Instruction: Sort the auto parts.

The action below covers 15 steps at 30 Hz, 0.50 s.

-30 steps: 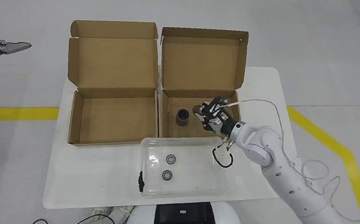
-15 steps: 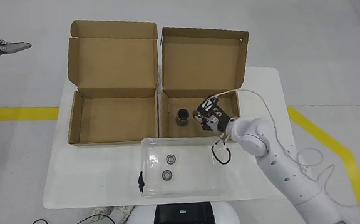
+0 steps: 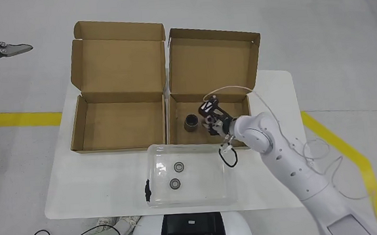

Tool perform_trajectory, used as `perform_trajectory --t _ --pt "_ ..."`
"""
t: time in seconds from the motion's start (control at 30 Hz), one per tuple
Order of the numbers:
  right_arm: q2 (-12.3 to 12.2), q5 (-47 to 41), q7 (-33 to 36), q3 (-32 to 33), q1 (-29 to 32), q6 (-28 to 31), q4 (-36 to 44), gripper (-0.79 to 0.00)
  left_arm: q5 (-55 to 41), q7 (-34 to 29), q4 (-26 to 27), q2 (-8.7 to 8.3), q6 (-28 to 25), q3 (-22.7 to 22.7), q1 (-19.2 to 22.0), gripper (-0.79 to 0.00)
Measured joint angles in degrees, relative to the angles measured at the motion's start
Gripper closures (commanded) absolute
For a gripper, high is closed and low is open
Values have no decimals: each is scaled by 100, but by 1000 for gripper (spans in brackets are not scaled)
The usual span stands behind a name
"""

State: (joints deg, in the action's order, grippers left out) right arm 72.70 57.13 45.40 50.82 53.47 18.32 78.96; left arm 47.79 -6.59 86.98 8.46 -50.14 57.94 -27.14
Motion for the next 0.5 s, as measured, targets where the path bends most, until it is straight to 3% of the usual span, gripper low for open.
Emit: perform_trajectory --t 0.23,0.5 --pt "80 14 213 -182 -191 -143 -249 0 0 0 0 0 0 0 0 -785" --pt "152 24 284 -294 -336 -290 -408 -311 0 0 0 0 0 0 0 -785"
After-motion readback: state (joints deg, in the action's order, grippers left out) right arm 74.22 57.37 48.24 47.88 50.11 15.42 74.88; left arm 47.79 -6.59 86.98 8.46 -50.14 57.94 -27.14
